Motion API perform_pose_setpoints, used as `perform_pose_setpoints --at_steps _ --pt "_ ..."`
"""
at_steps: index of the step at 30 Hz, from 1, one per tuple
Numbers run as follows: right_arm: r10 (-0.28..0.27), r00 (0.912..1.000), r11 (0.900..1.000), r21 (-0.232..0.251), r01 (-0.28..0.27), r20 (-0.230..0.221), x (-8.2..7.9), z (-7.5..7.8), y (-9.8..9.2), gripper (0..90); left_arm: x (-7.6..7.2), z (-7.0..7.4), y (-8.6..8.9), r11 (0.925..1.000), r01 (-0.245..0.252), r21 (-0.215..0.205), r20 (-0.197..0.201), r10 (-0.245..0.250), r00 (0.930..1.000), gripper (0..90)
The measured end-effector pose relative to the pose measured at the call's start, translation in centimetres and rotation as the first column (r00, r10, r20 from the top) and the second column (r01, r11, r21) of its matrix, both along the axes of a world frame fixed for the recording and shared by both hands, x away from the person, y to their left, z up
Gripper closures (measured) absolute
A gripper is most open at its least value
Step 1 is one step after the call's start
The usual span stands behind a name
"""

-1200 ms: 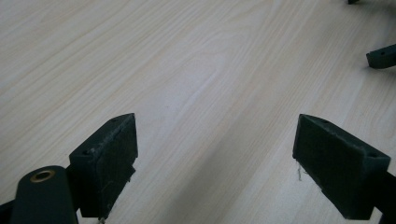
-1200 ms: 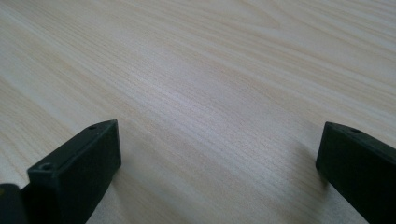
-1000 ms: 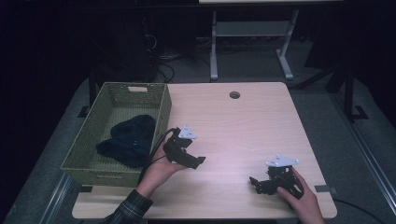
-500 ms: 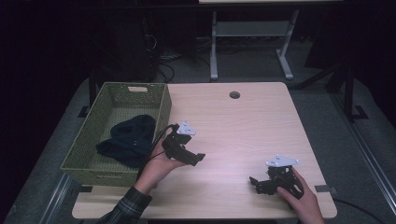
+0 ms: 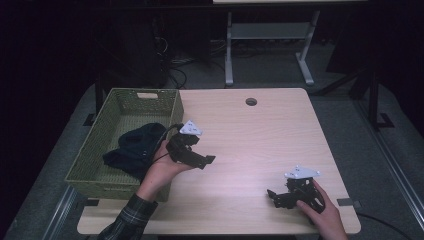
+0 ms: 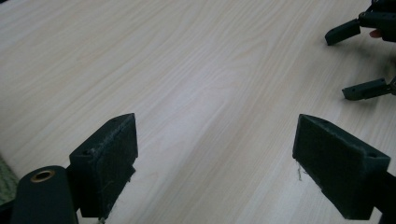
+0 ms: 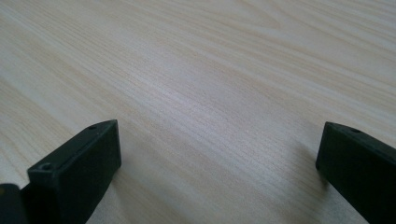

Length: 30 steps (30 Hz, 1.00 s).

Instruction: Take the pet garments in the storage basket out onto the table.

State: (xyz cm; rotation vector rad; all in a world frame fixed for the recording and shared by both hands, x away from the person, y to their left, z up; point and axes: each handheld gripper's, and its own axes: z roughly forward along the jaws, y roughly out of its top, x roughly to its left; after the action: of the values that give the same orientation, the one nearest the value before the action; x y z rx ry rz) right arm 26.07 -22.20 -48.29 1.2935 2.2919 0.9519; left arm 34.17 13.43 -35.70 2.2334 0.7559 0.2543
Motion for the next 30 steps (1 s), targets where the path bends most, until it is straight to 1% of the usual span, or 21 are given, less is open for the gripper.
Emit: perform_pose_setpoints --at_steps 2,3,5,8,12,13,15,20,21,26,28,30 --pt "0.000 1.0000 1.000 0.000 0.000 0.000 0.0 0.0 0.0 0.0 0.0 0.5 0.5 0.9999 -0.004 -0.016 0.009 0.004 0.9999 13.5" --pt "0.000 1.0000 1.000 0.000 0.000 0.000 0.0 0.0 0.0 0.0 0.1 0.7 0.9 0.9999 -0.001 -0.012 0.013 0.001 0.9999 13.4" --pt "0.000 1.0000 1.000 0.000 0.000 0.000 0.0 0.0 0.0 0.0 0.0 1.1 1.4 0.9997 -0.006 -0.022 0.008 0.006 0.9999 13.4" --pt "0.000 1.0000 1.000 0.000 0.000 0.000 0.0 0.0 0.0 0.0 0.0 1.5 2.2 0.9995 -0.006 -0.032 0.012 0.006 0.9999 13.2" --pt "0.000 1.0000 1.000 0.000 0.000 0.000 0.0 0.0 0.0 0.0 0.0 1.9 3.1 0.9988 -0.014 -0.047 0.010 0.014 0.9998 13.1" --pt "0.000 1.0000 1.000 0.000 0.000 0.000 0.0 0.0 0.0 0.0 0.1 2.0 3.4 0.9990 -0.011 -0.042 0.011 0.012 0.9999 13.1" --pt "0.000 1.0000 1.000 0.000 0.000 0.000 0.0 0.0 0.0 0.0 0.0 2.1 3.8 0.9986 -0.020 -0.050 0.008 0.020 0.9998 13.2" --pt "0.000 1.0000 1.000 0.000 0.000 0.000 0.0 0.0 0.0 0.0 0.1 2.3 4.9 0.9982 -0.029 -0.053 -0.001 0.029 0.9996 13.8" --pt "0.000 1.0000 1.000 0.000 0.000 0.000 0.0 0.0 0.0 0.0 0.1 2.3 4.9 0.9982 -0.029 -0.053 -0.001 0.029 0.9996 13.8" --pt "-0.001 1.0000 1.000 0.000 0.001 -0.001 0.0 0.0 0.0 0.0 0.1 2.6 6.0 0.9984 -0.039 -0.041 0.008 0.040 0.9992 13.8" --pt "0.000 1.0000 1.000 0.000 0.000 0.000 0.0 0.0 0.0 0.0 0.1 2.6 6.3 0.9981 -0.044 -0.043 0.002 0.044 0.9990 13.8" --pt "0.000 1.0000 1.000 0.000 0.000 0.000 0.0 0.0 0.0 0.0 0.2 2.7 6.7 0.9980 -0.048 -0.041 0.005 0.048 0.9988 13.8"
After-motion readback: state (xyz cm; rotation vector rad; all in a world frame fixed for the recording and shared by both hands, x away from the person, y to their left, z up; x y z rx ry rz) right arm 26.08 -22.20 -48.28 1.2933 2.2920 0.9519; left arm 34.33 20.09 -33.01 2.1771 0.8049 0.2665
